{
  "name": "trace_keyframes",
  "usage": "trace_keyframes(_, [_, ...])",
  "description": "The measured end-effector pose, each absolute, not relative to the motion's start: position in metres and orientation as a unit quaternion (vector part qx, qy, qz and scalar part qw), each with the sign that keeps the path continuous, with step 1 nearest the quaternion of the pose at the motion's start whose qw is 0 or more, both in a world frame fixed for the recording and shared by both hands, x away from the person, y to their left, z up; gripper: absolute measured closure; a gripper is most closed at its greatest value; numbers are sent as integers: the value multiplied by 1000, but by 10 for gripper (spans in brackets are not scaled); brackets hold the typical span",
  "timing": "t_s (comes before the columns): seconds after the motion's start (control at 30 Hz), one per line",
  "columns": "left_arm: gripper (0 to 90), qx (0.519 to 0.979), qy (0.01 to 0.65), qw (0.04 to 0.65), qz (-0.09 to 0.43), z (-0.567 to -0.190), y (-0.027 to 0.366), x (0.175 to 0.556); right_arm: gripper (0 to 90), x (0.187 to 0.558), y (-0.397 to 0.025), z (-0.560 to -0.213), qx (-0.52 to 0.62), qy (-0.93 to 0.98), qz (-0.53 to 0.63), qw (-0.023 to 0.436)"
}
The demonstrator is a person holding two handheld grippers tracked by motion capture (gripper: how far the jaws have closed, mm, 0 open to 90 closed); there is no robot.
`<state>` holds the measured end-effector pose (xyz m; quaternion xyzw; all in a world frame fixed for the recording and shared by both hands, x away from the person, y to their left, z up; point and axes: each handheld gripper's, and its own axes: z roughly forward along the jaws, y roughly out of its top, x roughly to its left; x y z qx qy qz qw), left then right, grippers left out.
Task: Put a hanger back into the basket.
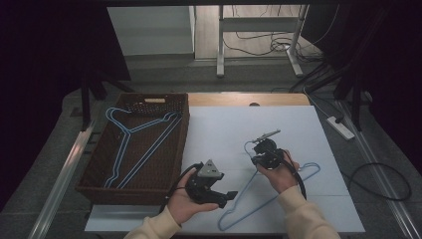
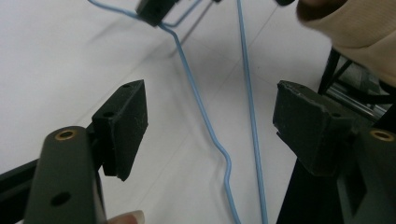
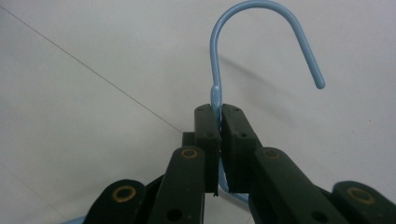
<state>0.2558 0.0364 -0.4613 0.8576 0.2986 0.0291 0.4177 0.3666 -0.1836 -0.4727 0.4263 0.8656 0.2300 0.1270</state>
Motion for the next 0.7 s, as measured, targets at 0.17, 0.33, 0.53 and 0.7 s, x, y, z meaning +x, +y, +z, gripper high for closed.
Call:
trace_keyframes(0.17, [283, 860, 313, 402, 8, -481, 19, 273, 865, 366, -184, -471, 424, 865, 234, 130])
trace_keyframes(0.33, [324, 865, 323, 385, -6, -500, 5, 286, 864, 365, -184, -469, 423, 864, 239, 132])
trace_keyframes(0.53, [334, 863, 325, 385, -15, -508, -4, 291, 865, 364, -186, -467, 425, 861, 244, 134])
trace_keyframes(0.7, [389, 869, 322, 375, -21, -515, -10, 293, 864, 364, -186, -467, 426, 860, 247, 135])
